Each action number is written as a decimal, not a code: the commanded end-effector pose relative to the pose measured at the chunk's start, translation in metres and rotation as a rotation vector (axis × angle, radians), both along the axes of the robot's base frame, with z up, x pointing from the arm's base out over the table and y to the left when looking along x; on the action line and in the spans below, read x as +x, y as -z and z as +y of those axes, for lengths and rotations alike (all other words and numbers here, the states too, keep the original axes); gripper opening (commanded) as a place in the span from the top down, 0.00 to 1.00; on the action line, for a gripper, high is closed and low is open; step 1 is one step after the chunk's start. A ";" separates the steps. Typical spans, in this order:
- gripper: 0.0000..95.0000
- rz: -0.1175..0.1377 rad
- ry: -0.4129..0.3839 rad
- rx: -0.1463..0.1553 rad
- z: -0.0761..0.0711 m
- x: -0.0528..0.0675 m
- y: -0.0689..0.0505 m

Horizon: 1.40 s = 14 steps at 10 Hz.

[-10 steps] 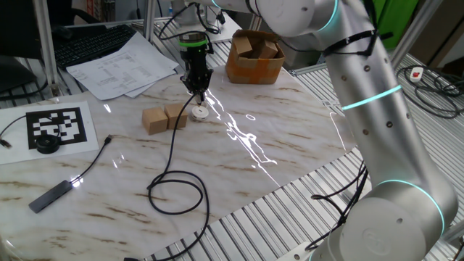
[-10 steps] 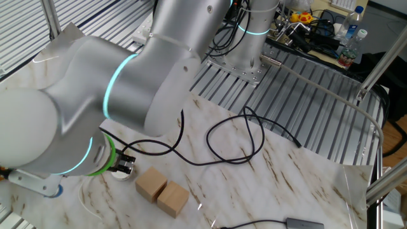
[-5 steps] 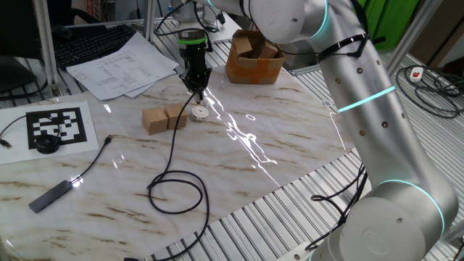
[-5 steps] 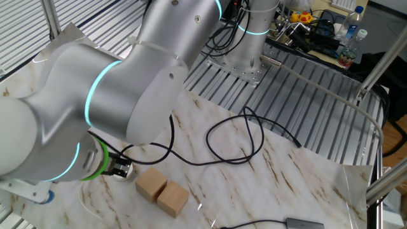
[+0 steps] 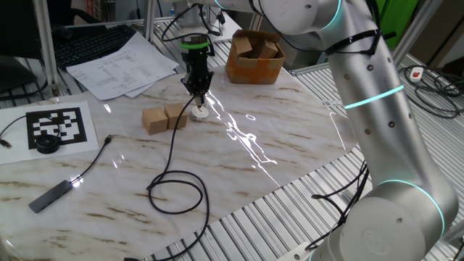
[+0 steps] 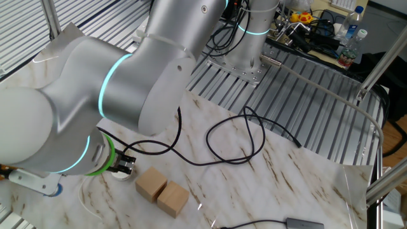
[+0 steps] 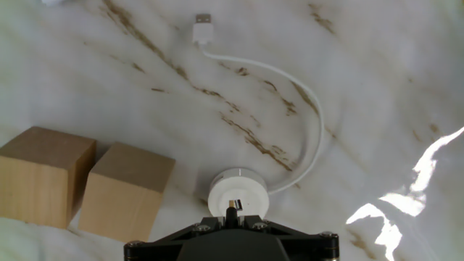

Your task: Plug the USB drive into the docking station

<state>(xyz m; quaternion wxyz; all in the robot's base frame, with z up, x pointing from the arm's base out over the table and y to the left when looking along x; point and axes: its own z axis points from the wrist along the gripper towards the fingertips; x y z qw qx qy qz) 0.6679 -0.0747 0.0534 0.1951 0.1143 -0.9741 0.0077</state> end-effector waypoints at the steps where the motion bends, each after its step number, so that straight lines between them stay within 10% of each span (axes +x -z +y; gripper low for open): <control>1: 1.00 0.005 0.001 0.000 0.000 0.003 -0.001; 14: 1.00 -0.002 0.001 -0.019 -0.003 0.005 0.002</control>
